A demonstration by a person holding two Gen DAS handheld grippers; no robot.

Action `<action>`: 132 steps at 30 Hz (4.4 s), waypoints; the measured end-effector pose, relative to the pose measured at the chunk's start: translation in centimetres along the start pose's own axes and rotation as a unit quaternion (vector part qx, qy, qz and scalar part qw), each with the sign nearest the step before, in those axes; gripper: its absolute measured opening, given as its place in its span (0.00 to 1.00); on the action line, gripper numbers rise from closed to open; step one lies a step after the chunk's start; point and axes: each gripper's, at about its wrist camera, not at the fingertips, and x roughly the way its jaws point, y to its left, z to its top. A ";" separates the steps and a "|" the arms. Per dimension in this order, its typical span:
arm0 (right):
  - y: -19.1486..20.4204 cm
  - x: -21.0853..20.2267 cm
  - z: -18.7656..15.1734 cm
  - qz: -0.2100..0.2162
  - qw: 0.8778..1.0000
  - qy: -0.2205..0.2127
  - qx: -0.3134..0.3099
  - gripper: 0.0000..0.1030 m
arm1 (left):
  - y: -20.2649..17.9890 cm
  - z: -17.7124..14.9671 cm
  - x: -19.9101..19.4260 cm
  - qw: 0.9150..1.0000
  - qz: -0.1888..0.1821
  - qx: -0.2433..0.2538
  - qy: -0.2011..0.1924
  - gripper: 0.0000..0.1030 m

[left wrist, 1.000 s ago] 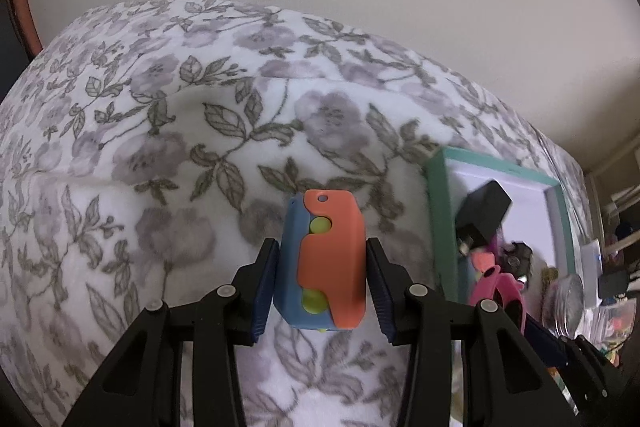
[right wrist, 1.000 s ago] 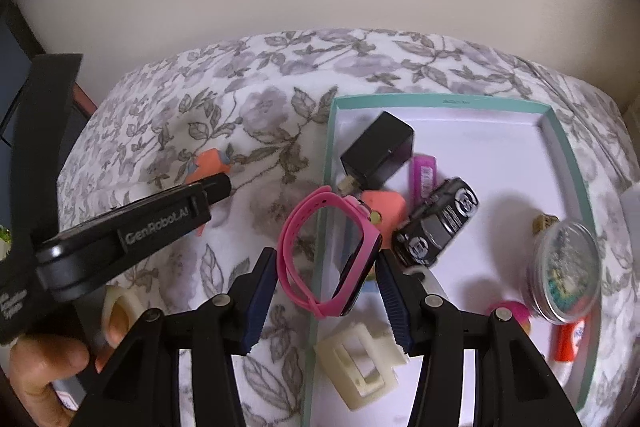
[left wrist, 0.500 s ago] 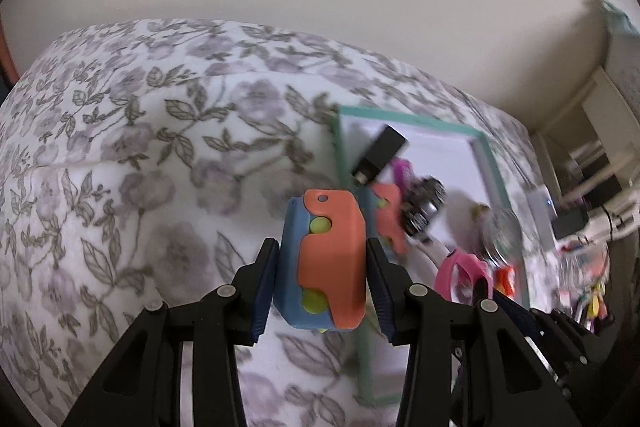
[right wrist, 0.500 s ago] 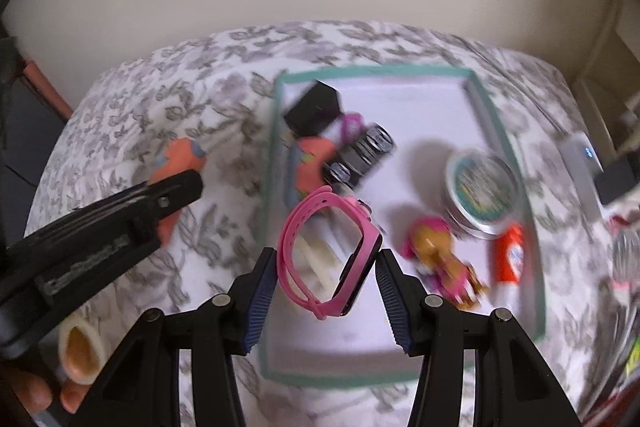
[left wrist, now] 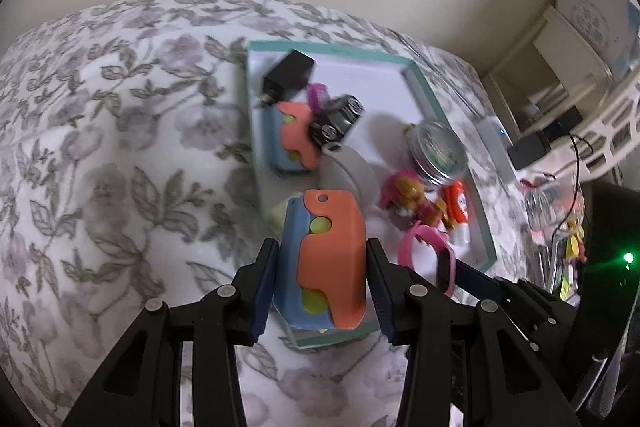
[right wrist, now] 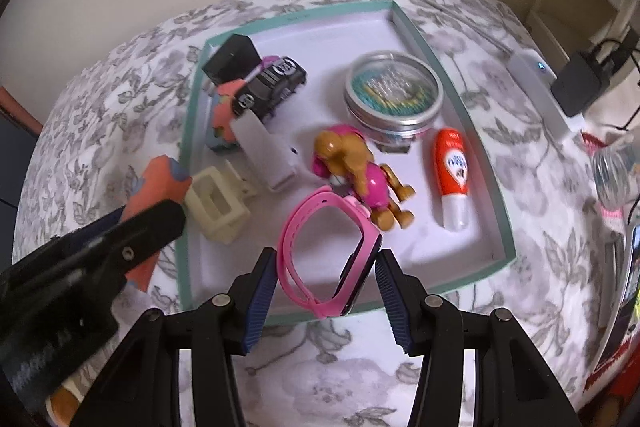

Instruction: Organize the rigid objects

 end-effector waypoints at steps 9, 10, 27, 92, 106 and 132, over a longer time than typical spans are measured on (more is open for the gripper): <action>-0.8 1.2 -0.5 -0.005 1.000 0.007 0.011 0.52 | -0.8 -0.5 1.3 1.000 -0.008 0.015 0.009 0.44; -0.8 1.3 -0.5 -0.006 1.000 0.005 0.012 0.52 | -0.8 -0.5 1.3 1.000 -0.007 0.016 0.008 0.44; -0.6 0.6 -1.4 -0.018 1.000 -0.010 0.011 0.66 | 1.9 -1.8 -0.7 0.997 0.081 0.008 -0.010 0.49; 3.8 -5.3 -5.7 0.001 0.997 -0.069 -0.033 0.81 | 7.7 -7.1 -6.5 0.981 0.192 -0.019 -0.026 0.50; 3.8 -5.3 -5.5 0.002 0.997 -0.069 -0.039 0.81 | 7.9 -6.9 -6.2 0.982 0.183 -0.030 -0.018 0.50; 3.4 -4.8 -5.3 0.001 0.997 -0.067 -0.045 0.81 | 7.9 -6.8 -5.9 0.983 0.182 -0.024 -0.014 0.50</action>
